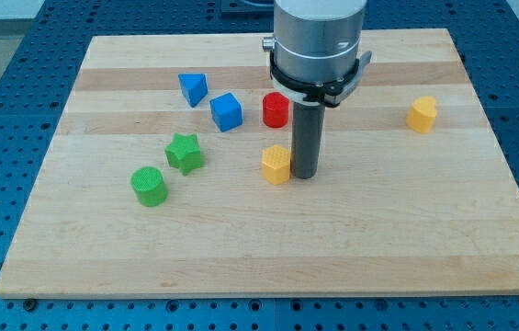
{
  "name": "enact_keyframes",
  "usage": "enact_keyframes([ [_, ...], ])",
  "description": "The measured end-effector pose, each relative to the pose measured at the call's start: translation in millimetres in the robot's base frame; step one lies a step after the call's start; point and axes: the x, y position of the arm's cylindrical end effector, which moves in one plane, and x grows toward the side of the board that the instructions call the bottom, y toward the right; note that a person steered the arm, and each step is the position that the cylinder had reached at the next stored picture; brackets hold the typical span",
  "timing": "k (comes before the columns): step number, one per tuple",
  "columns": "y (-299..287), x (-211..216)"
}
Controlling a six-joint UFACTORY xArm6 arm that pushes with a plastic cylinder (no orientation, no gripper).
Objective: Place the yellow heart diagonal to the red circle
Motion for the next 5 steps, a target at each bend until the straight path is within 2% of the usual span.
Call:
enact_keyframes([
  [1, 2, 0],
  [2, 31, 12],
  [3, 88, 25],
  [4, 116, 31],
  [5, 183, 40],
])
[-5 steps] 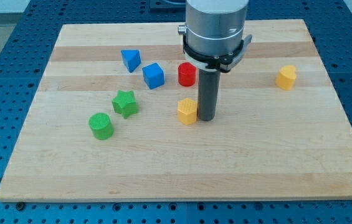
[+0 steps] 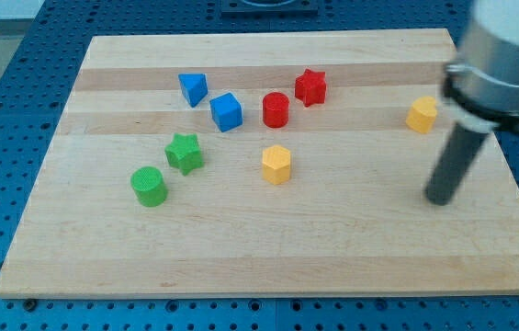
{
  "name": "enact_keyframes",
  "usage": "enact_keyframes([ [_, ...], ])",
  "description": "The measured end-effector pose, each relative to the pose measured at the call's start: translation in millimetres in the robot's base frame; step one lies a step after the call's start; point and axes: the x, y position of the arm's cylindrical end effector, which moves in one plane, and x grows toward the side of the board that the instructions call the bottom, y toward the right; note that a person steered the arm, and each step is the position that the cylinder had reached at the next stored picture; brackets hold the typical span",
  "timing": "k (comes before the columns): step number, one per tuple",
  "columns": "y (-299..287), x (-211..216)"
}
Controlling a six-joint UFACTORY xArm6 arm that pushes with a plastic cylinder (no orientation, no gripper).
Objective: Place the yellow heart diagonal to the red circle
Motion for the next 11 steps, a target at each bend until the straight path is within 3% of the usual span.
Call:
enact_keyframes([
  [1, 53, -56],
  [3, 54, -176],
  [4, 38, -184],
  [5, 24, -178],
  [11, -112, 1],
])
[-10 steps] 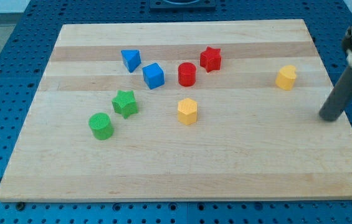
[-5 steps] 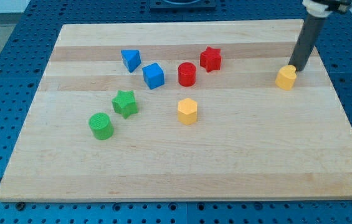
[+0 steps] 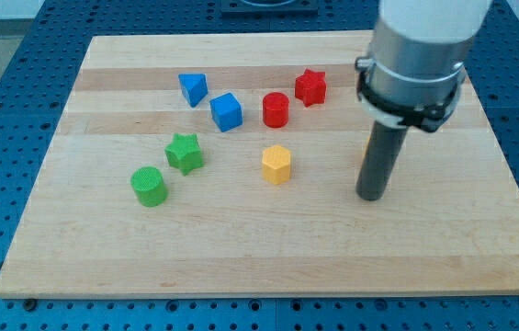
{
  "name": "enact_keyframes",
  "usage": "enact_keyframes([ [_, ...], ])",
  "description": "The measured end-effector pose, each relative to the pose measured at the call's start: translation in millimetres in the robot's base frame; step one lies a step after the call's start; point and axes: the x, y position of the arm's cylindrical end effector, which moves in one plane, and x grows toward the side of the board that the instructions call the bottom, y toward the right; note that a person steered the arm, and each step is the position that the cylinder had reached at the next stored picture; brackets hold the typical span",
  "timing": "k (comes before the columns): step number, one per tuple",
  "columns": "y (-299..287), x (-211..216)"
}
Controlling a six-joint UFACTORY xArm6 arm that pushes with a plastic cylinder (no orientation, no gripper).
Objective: Place the yellow heart diagonal to the red circle
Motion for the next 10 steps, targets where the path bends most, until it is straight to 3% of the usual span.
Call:
enact_keyframes([
  [1, 13, 25],
  [2, 51, 16],
  [4, 108, -115],
  [6, 53, -83],
  [10, 10, -26],
])
